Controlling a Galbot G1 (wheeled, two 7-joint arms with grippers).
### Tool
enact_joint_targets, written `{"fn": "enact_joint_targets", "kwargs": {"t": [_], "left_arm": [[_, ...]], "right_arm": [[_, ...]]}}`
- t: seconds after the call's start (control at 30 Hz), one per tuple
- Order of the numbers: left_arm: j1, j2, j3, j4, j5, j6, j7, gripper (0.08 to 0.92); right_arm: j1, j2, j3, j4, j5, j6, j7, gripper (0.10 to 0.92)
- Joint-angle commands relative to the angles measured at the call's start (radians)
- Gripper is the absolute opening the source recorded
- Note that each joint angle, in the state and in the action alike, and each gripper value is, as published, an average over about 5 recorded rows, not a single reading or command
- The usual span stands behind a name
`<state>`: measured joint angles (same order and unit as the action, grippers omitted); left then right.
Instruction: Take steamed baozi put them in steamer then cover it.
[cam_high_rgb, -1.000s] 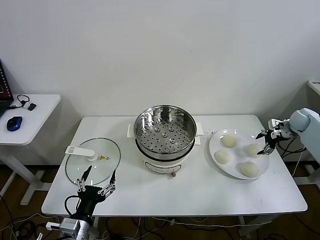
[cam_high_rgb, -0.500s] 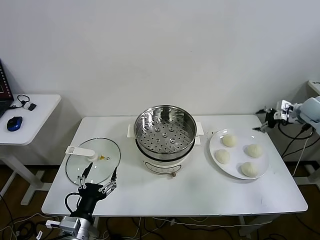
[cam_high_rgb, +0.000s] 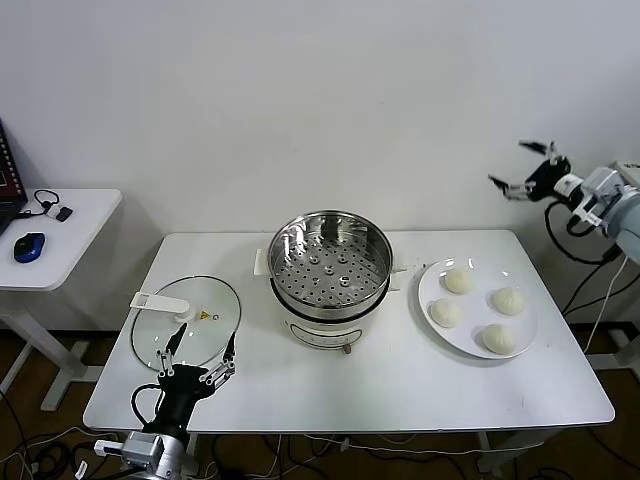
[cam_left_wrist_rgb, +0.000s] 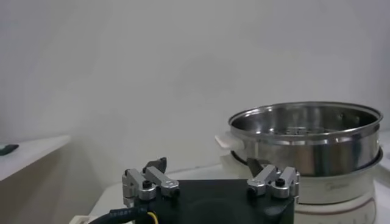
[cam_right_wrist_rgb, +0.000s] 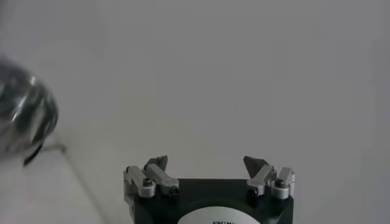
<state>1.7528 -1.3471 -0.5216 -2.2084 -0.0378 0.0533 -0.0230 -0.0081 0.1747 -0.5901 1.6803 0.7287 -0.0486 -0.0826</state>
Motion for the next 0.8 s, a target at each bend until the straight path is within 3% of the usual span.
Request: {"fn": "enact_joint_targets", "kwargs": {"t": [0.03, 0.23, 0.43, 0.8], "left_arm": [[-0.001, -0.003, 0.009, -0.001, 0.002, -0.001, -0.001, 0.823], [0.001, -0.008, 0.009, 0.001, 0.001, -0.006, -0.002, 0.823], [-0.004, -0.011, 0.004, 0.001, 0.000, -0.006, -0.003, 0.823], [0.009, -0.022, -0.019, 0.002, -0.007, -0.008, -0.007, 0.823]], "right_arm": [[-0.057, -0.092, 0.109, 0.278, 0.233, 0.089, 0.310, 0.823], [-0.131, 0.024, 0.170, 0.235, 0.167, 0.105, 0.304, 0.823], [-0.583, 0.317, 0.736, 0.189, 0.028, 0.089, 0.193, 0.823], [-1.189, 0.749, 1.231, 0.382, -0.098, 0.135, 0.094, 0.823]]}}
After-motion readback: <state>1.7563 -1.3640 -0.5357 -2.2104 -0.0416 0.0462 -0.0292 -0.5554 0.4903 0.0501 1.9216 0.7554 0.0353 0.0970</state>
